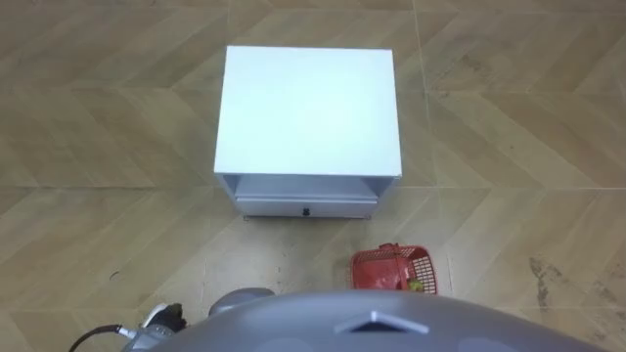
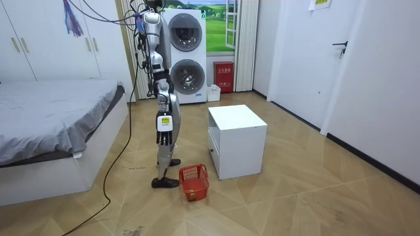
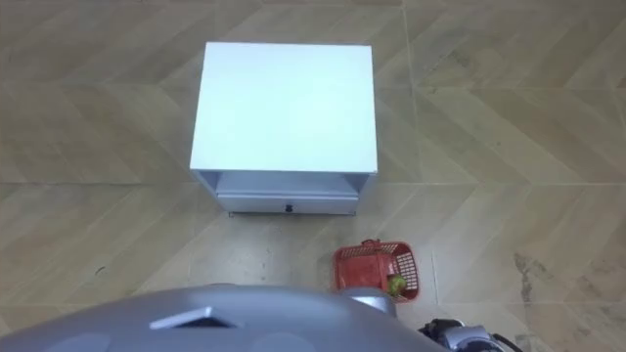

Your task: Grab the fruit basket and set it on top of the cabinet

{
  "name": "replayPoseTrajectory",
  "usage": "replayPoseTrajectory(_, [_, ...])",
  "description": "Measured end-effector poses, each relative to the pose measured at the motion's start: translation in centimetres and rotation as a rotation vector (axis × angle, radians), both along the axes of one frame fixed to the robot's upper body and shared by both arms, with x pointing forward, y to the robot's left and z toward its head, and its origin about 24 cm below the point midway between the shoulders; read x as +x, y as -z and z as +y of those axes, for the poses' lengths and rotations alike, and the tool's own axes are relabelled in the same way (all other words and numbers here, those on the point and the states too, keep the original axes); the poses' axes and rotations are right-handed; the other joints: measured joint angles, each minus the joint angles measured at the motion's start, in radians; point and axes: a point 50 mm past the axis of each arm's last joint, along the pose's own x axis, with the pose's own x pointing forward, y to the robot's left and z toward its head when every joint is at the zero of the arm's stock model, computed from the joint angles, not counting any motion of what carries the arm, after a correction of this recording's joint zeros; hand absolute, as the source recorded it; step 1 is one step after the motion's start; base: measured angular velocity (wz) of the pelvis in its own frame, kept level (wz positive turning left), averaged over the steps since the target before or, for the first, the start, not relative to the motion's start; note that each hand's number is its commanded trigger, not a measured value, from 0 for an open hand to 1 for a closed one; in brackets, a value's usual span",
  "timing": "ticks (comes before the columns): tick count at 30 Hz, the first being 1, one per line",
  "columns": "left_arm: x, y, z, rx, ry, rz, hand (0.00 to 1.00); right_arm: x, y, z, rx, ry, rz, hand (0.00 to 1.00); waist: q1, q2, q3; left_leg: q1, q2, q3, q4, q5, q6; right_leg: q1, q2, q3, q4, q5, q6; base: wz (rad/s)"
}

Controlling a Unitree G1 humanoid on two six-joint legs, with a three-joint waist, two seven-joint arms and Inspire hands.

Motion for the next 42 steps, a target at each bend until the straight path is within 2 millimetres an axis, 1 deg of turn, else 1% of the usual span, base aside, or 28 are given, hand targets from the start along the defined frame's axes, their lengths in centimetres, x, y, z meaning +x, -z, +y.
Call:
replayPoseTrajectory(9, [0.19,0.00,-0.01,-0.003,0.004,-0.009,0.00,0.21,0.02,0.05,0.003,-0.015,-0.011,0.00,0.002,-0.002,0.0006,-0.001,0.000,0.000,0.000,0.000,0.000,-0.001,0.000,-0.001,0.000,0.000,0.000,0.00])
replayPoseTrajectory(12, [-0.02,0.02,-0.09,-0.004,0.013,-0.003,0.00,-0.03,0.03,0.01,-0.006,-0.015,-0.010,0.00,0.000,0.000,-0.0002,0.000,0.000,-0.004,0.005,0.000,0.000,0.001,0.000,-0.007,-0.001,0.000,0.000,0.01])
replayPoseTrajectory(13, [0.00,0.02,-0.10,-0.004,0.014,-0.003,0.00,-0.03,0.02,-0.01,-0.011,-0.015,-0.013,0.00,-0.001,0.003,-0.0017,0.000,0.000,-0.004,0.006,0.000,0.000,0.002,0.000,-0.007,-0.001,0.000,0.000,0.04])
replayPoseTrajectory(14, [-0.07,0.03,-0.11,-0.005,0.013,-0.002,0.00,-0.06,0.01,-0.08,-0.024,-0.013,-0.015,0.00,-0.001,-0.001,0.0010,0.002,0.000,-0.005,0.006,0.000,0.000,0.004,0.000,-0.007,-0.001,0.000,0.000,0.00])
replayPoseTrajectory(15, [0.04,0.03,-0.13,-0.008,0.004,-0.008,0.00,-0.04,-0.01,-0.18,-0.036,-0.007,-0.019,0.00,-0.001,0.003,-0.0008,0.003,0.000,-0.005,0.005,0.000,0.000,0.003,0.000,-0.007,-0.001,0.000,0.000,0.00])
replayPoseTrajectory(17, [-0.36,0.05,-0.14,-0.011,-0.007,-0.001,0.00,0.08,-0.02,-0.26,-0.045,-0.007,-0.031,0.00,0.000,0.003,-0.0004,0.003,0.000,-0.005,0.004,0.000,0.000,0.004,0.000,-0.007,-0.001,0.000,0.000,0.00])
replayPoseTrajectory(27, [-0.69,0.06,-0.15,-0.010,-0.010,0.010,0.00,0.01,-0.02,-0.23,-0.056,-0.007,-0.031,0.00,-0.001,0.004,0.0006,0.005,0.000,-0.007,0.003,0.000,0.000,0.009,0.000,-0.007,0.000,0.000,0.000,0.00])
replayPoseTrajectory(29, [-0.66,0.06,-0.16,-0.009,-0.009,0.009,0.00,0.13,-0.01,-0.21,-0.056,-0.007,-0.034,0.00,0.000,0.007,-0.0012,0.005,0.000,-0.007,0.003,0.000,0.000,0.009,0.000,-0.006,0.000,0.000,0.000,0.00])
replayPoseTrajectory(32, [-0.64,0.07,-0.20,-0.004,-0.009,0.005,0.00,0.23,-0.01,-0.20,-0.054,-0.009,-0.036,0.00,0.001,0.007,-0.0014,0.005,0.000,-0.007,0.002,0.000,0.000,0.006,0.000,-0.007,0.000,0.000,0.000,0.00])
replayPoseTrajectory(34, [-0.60,0.07,-0.22,0.002,-0.009,0.001,0.00,0.21,-0.01,-0.19,-0.051,-0.009,-0.035,0.00,0.000,0.011,-0.0038,0.005,0.000,-0.007,0.003,0.000,0.000,0.005,0.000,-0.007,0.000,0.000,0.000,0.00])
replayPoseTrajectory(35, [-0.57,0.06,-0.21,0.004,-0.009,-0.001,0.00,0.21,0.00,-0.19,-0.049,-0.009,-0.034,0.00,0.000,0.005,-0.0001,0.005,0.000,-0.007,0.003,0.000,0.000,0.004,0.000,-0.008,0.000,0.000,0.000,0.00])
replayPoseTrajectory(36, [-0.54,0.06,-0.20,0.005,-0.008,-0.002,0.00,0.18,0.00,-0.18,-0.049,-0.007,-0.034,0.00,0.000,0.013,-0.0044,0.004,0.000,-0.007,0.003,0.000,0.000,0.006,0.000,-0.009,0.000,0.000,0.000,0.00])
replayPoseTrajectory(37, [-0.54,0.06,-0.20,0.005,-0.009,-0.002,0.00,0.17,0.00,-0.19,-0.049,-0.006,-0.033,0.00,-0.001,0.011,-0.0033,0.005,0.000,-0.006,0.003,0.000,0.000,0.006,0.000,-0.009,0.000,0.000,0.000,0.00])
replayPoseTrajectory(38, [-0.54,0.06,-0.20,0.004,-0.009,-0.002,0.00,0.15,0.00,-0.19,-0.049,-0.007,-0.033,0.00,-0.001,0.006,-0.0002,0.005,0.000,-0.004,0.003,0.000,0.000,0.006,-0.001,-0.014,0.001,0.000,0.000,0.00])
replayPoseTrajectory(39, [-0.52,0.05,-0.20,0.005,-0.009,-0.003,0.00,0.22,0.00,-0.19,-0.049,-0.007,-0.034,0.00,-0.001,0.011,-0.0032,0.005,0.000,-0.004,0.003,0.000,0.000,0.008,-0.001,-0.019,0.001,0.000,0.000,0.00])
replayPoseTrajectory(40, [-0.52,0.05,-0.19,0.004,-0.009,-0.003,0.00,0.19,0.00,-0.19,-0.048,-0.007,-0.033,0.00,-0.001,0.007,-0.0008,0.005,0.000,-0.004,0.003,0.000,0.000,0.008,-0.002,-0.019,0.001,0.000,0.000,0.00])
replayPoseTrajectory(41, [-0.45,0.05,-0.18,0.004,-0.009,-0.005,0.00,-0.07,0.00,-0.18,-0.047,-0.005,-0.027,0.00,0.000,0.008,-0.0011,0.006,0.000,-0.001,0.003,0.000,0.000,0.008,-0.002,-0.016,0.002,0.000,0.000,-0.03])
replayPoseTrajectory(42, [-0.44,0.05,-0.17,0.004,-0.010,-0.004,0.00,-0.18,0.00,-0.18,-0.046,-0.004,-0.021,0.00,0.000,0.003,0.0007,0.006,0.000,0.003,0.003,0.000,0.000,0.008,-0.002,-0.016,0.002,0.000,0.000,-0.04])
